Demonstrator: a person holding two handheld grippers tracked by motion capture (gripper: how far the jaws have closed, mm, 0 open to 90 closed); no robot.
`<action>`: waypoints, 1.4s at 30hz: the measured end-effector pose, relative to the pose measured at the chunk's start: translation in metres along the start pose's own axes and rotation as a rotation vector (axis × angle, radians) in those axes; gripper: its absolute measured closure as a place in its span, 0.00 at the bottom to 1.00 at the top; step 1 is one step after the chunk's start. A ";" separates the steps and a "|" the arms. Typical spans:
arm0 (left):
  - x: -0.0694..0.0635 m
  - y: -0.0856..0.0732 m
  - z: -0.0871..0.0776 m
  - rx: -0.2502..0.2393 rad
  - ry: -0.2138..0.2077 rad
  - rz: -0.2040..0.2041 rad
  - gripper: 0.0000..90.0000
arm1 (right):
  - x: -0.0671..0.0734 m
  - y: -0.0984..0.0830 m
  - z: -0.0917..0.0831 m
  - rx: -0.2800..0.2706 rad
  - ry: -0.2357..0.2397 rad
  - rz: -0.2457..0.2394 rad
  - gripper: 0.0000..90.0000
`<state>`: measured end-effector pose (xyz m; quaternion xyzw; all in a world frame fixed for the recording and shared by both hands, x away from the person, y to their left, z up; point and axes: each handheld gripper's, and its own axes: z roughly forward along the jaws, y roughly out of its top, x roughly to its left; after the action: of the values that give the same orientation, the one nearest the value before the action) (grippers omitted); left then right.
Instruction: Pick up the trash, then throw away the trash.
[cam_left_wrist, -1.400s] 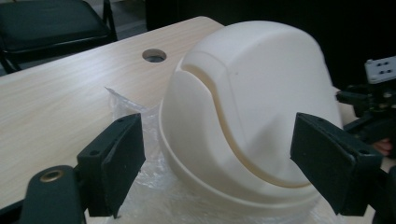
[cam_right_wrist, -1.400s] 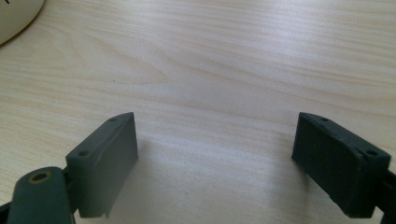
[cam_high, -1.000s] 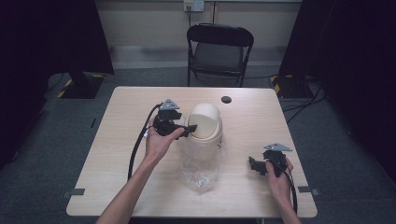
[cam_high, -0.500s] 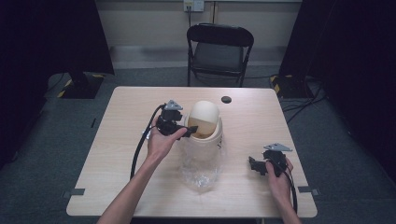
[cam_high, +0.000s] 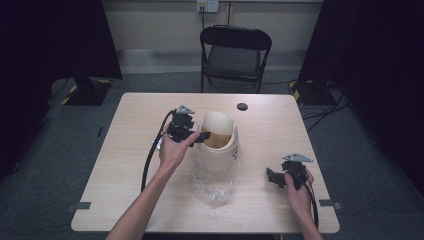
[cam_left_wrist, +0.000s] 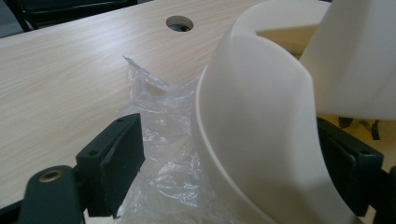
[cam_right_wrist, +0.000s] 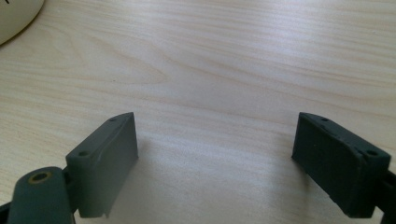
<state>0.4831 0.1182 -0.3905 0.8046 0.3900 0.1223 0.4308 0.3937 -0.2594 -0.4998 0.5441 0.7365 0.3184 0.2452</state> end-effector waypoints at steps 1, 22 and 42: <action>-0.001 0.000 0.000 -0.008 -0.006 0.001 0.20 | 0.000 0.000 0.000 0.000 0.000 0.000 0.15; 0.028 -0.028 -0.065 -0.138 -0.008 0.019 0.19 | 0.000 0.000 0.000 0.002 0.004 -0.002 0.14; 0.097 -0.090 -0.072 -0.031 0.086 -0.063 0.18 | 0.000 0.000 0.000 0.003 0.004 -0.002 0.14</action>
<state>0.4626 0.2613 -0.4320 0.7791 0.4313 0.1494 0.4297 0.3941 -0.2593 -0.4998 0.5431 0.7379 0.3182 0.2434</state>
